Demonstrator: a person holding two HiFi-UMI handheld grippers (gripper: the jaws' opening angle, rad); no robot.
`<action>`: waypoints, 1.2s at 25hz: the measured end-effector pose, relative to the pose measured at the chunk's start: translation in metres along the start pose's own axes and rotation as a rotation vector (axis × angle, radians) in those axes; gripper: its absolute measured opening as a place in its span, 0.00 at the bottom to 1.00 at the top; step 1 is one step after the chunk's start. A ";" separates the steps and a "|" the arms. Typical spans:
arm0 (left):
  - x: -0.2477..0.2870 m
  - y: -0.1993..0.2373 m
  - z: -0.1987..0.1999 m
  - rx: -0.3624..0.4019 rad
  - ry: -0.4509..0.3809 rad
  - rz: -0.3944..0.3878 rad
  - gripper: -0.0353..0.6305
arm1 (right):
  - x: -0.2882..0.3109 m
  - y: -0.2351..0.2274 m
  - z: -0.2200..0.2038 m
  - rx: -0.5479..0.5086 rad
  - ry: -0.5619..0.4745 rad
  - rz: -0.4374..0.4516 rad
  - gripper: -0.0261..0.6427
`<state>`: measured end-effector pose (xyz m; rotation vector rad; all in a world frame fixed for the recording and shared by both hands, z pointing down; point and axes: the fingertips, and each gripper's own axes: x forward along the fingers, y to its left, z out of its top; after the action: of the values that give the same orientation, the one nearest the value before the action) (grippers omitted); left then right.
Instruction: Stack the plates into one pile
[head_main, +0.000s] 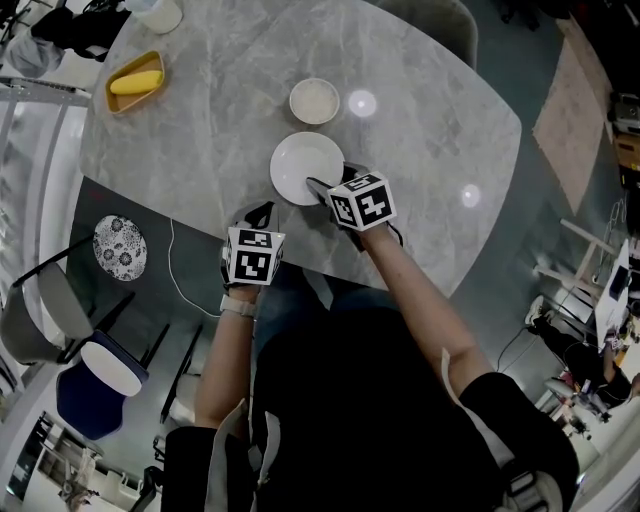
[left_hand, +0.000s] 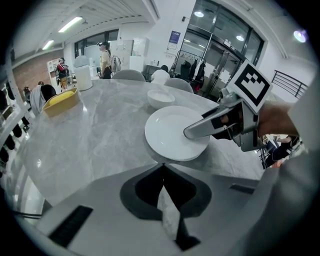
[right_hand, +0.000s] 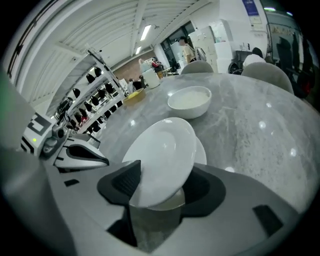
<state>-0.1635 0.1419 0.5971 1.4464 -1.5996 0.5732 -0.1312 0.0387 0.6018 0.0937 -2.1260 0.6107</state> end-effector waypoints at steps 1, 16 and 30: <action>0.000 0.001 0.000 -0.001 -0.001 0.000 0.06 | 0.001 0.000 0.000 -0.026 0.007 -0.012 0.40; 0.000 0.004 0.003 0.002 -0.006 0.000 0.06 | -0.002 -0.009 0.003 -0.183 0.028 -0.138 0.48; -0.001 0.002 0.003 0.008 -0.009 -0.010 0.06 | -0.010 -0.019 0.008 -0.265 0.020 -0.235 0.51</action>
<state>-0.1664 0.1403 0.5953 1.4637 -1.5978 0.5686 -0.1255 0.0168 0.5971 0.1860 -2.1175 0.1889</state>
